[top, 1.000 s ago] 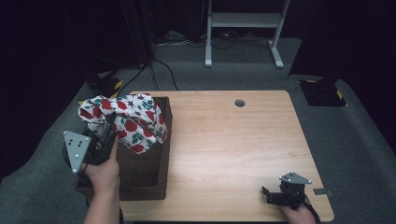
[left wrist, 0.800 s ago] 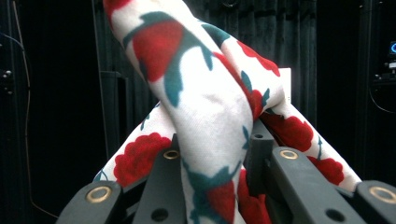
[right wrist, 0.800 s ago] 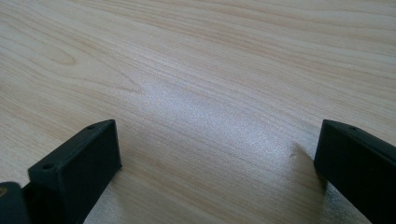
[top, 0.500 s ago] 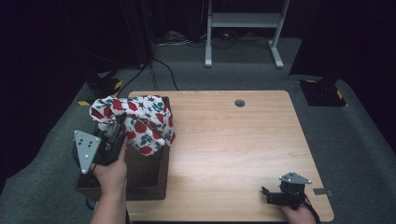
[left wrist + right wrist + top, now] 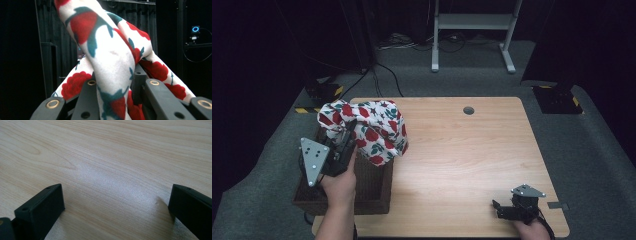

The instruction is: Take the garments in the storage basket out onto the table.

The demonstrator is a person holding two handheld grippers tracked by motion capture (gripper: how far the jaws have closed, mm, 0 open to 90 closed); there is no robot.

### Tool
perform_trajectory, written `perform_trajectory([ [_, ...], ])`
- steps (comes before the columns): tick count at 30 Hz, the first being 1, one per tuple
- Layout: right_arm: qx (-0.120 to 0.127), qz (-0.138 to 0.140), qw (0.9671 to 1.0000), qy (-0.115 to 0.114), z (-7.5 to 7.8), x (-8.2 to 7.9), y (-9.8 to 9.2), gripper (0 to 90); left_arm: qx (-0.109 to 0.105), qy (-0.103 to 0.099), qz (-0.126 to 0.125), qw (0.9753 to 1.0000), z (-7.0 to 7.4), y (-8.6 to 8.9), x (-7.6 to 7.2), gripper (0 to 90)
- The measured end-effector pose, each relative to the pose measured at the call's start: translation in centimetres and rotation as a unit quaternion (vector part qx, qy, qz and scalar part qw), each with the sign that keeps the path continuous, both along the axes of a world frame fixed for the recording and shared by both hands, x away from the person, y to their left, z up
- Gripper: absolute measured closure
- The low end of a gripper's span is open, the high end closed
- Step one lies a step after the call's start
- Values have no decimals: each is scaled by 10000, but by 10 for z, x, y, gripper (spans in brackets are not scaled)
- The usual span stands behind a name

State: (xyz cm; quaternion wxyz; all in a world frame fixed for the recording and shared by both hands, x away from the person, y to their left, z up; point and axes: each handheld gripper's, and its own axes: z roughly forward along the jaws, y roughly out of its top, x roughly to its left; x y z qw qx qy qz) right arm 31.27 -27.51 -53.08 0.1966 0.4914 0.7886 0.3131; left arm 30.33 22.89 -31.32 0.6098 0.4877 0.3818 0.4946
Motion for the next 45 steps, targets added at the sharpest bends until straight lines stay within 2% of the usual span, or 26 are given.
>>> perform_trajectory([
  [19,10,-3,10000,2,0,0,0,1,-55,-42,-415,9991,5,-41,8,752],
  [31,19,-8,10000,7,0,0,0,0,-12,-106,-728,9973,8,-75,12,751],
  [36,7,1,10000,2,0,0,0,0,65,-149,-770,9969,9,-87,12,751],
  [45,14,9,10000,14,0,0,0,0,27,-157,-959,9953,11,-105,17,750],
])
